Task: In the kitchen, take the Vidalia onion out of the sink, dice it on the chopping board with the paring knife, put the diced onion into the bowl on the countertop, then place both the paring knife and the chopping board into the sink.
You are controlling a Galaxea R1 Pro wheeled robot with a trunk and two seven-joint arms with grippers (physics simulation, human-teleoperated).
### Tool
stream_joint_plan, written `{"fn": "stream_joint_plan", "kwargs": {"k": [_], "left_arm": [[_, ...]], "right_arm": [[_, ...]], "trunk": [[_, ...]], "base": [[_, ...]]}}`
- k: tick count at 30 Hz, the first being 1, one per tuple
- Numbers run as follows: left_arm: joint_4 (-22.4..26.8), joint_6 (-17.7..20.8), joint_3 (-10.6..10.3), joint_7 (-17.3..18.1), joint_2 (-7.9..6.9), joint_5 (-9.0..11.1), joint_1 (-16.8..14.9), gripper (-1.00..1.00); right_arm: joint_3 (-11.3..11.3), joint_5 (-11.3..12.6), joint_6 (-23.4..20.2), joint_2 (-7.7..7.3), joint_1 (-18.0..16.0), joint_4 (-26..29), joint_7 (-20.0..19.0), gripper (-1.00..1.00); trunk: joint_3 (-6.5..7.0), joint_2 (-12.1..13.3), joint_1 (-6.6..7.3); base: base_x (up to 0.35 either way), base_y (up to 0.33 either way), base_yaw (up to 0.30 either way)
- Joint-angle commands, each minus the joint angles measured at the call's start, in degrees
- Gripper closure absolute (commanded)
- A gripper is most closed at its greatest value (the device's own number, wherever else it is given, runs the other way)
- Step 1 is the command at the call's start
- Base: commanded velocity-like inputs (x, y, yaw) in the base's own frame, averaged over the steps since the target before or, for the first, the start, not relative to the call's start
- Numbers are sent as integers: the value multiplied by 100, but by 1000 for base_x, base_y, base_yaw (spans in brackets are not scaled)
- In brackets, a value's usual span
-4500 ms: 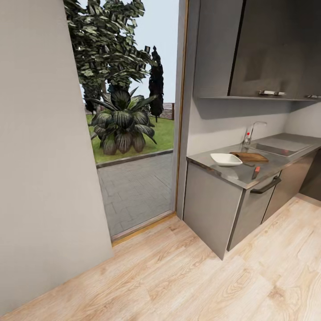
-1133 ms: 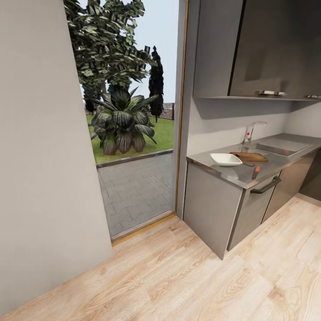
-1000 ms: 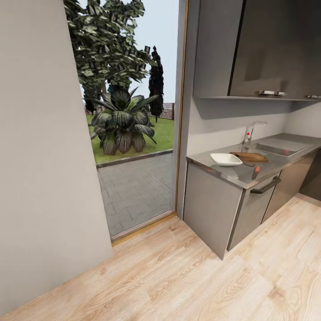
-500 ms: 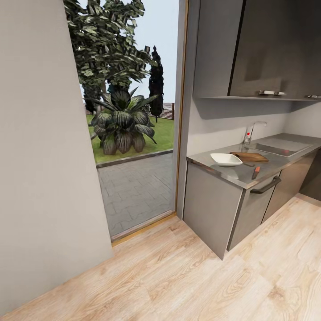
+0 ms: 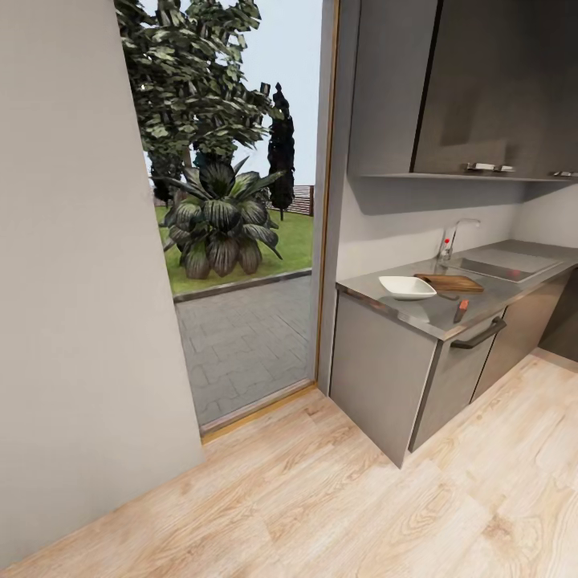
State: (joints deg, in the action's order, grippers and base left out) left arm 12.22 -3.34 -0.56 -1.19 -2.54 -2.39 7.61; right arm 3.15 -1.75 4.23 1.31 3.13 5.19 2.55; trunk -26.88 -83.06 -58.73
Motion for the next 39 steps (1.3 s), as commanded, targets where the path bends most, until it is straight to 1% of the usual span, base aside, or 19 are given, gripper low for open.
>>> {"fn": "stream_joint_plan", "kwargs": {"k": [1,39], "left_arm": [[9,-9,-7,-12,-1,-25,3,-100],[9,-9,-7,-12,-1,-25,3,-100]], "right_arm": [[31,-18,1,-3,3,9,27,-100],[31,-18,7,0,3,9,27,-100]], "trunk": [[-3,-2,0],[-3,-2,0]], "base": [[0,0,0],[0,0,0]]}}
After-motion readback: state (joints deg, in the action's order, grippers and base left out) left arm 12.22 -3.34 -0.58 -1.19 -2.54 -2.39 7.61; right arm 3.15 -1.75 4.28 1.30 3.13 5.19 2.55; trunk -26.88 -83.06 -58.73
